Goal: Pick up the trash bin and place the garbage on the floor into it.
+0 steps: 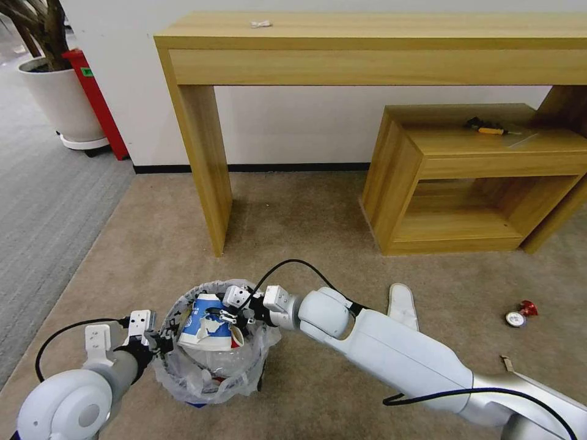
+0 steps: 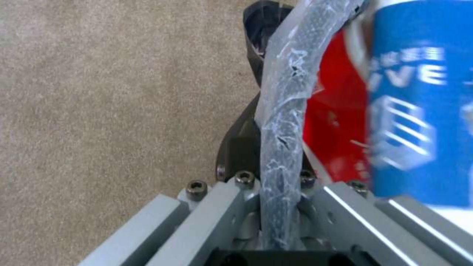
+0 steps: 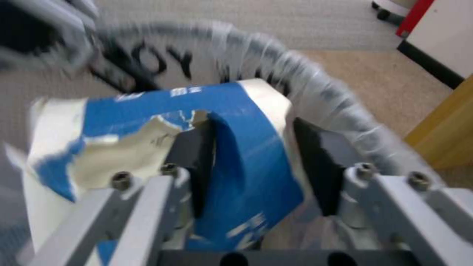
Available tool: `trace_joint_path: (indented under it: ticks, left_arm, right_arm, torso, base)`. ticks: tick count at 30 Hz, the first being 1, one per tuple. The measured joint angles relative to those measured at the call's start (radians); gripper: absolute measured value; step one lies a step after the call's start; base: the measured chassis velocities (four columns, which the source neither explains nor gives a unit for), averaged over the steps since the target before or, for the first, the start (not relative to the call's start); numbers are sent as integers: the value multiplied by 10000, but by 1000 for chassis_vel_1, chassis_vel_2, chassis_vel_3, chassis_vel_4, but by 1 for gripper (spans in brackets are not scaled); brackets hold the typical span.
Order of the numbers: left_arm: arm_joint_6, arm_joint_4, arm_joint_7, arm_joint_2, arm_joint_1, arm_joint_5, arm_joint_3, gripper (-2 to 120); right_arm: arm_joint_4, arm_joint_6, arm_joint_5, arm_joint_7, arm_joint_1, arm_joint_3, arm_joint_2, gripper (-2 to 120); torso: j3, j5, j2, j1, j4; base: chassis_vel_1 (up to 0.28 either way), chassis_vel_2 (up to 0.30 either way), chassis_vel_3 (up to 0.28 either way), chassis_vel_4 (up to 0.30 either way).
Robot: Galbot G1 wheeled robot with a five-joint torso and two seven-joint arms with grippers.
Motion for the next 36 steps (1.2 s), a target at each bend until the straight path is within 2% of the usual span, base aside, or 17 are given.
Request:
trace_joint_path:
  ticks: [2,3,6,9,10,12,13,19,24,27,34,36]
  left_arm:
    - [0,77,7,-44,-1,-13,-63,0]
    - [0,77,7,-44,-1,-13,-63,0]
    - [0,166,33,-58,-9,-63,-238,0]
    - [0,215,51,-57,-18,-97,-356,0]
    - [0,228,60,-55,-18,-140,-435,0]
    - [0,229,65,-55,-19,-155,-454,0]
    - [0,231,75,-56,-17,-174,-472,0]
    - [0,220,82,-100,-52,-178,-317,0]
    - [0,124,85,-167,-61,-130,-215,0]
    - [0,77,88,-202,-40,-117,-215,0]
    - [0,6,125,-266,67,-51,-290,0]
    - [0,13,215,-268,105,-35,-409,0]
  right_arm:
    - [337,-103,352,178,24,91,-137,56]
    - [337,-103,352,178,24,91,-137,56]
    - [734,-169,658,364,36,274,-358,72]
    - [961,-267,890,529,28,406,-491,78]
    - [1128,-359,1085,689,0,536,-589,86]
    - [1182,-402,1159,744,-15,594,-629,89]
    - [1260,-483,1330,850,-48,678,-718,96]
    - [1173,-514,1343,1018,-78,484,-667,100]
    - [292,-196,901,1160,-79,230,-61,100]
    - [86,-154,824,1166,-86,224,46,100]
    - [-189,-33,633,1258,-158,230,-97,100]
    - [58,-19,526,1250,-214,331,-367,100]
  torso:
    - [0,-1,0,0,0]
    - [0,-1,0,0,0]
    - [0,0,0,0,0]
    - [0,0,0,0,0]
    - [0,0,1,0,0]
    - [-1,1,0,0,0]
    - [0,1,1,0,0]
    - [0,0,1,0,0]
    - [0,1,0,0,1]
    - [0,1,1,0,2]
    - [0,0,1,0,0]
    - [0,3,0,0,0]
  base:
    - [0,0,0,0]
    - [0,0,0,0]
    - [0,0,0,0]
    - [0,0,0,0]
    - [0,0,0,0]
    - [0,0,0,0]
    - [0,0,0,0]
    - [0,0,0,0]
    - [0,0,0,0]
    - [0,0,0,0]
    - [0,0,0,0]
    - [0,0,0,0]
